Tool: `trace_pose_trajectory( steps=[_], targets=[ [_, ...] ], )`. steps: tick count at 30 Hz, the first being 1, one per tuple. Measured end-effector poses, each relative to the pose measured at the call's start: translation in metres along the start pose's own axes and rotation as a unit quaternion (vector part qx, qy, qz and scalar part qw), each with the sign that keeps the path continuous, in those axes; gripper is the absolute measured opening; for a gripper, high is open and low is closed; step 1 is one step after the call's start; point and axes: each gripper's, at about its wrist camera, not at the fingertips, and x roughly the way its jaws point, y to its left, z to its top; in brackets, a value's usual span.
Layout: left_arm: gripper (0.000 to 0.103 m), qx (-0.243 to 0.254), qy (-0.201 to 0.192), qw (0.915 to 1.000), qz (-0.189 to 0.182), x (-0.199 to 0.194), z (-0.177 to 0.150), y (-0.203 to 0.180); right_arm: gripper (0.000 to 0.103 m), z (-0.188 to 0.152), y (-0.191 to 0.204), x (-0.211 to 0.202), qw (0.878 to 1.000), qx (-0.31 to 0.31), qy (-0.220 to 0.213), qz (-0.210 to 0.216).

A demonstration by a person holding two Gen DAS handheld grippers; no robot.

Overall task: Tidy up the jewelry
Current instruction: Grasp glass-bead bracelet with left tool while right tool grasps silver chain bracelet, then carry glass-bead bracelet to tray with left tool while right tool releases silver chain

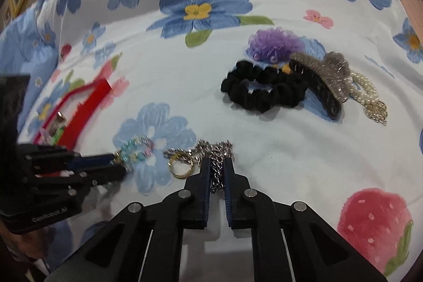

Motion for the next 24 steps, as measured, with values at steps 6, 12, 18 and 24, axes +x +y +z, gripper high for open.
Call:
trace_pose_trajectory(
  steps=[6,12,18,24],
  targets=[
    [0.013,-0.018,-0.032,0.9993,-0.008,-0.032,-0.004,0.009,0.009,0.011,0.006,-0.034,0.998,0.018,-0.044,0.031],
    [0.013,-0.039,-0.065,0.997,-0.013,-0.069,-0.012,0.021,0.009,0.022,0.025,-0.06,0.995,0.014,-0.075,0.058],
    [0.013,-0.062,-0.089,0.9941,-0.004,-0.103,-0.029,0.043,0.009,0.027,0.05,-0.077,0.992,0.002,-0.094,0.086],
    [0.013,-0.09,-0.108,0.9901,0.011,-0.132,-0.049,0.068,0.009,0.029,0.075,-0.084,0.988,-0.005,-0.098,0.123]
  ],
)
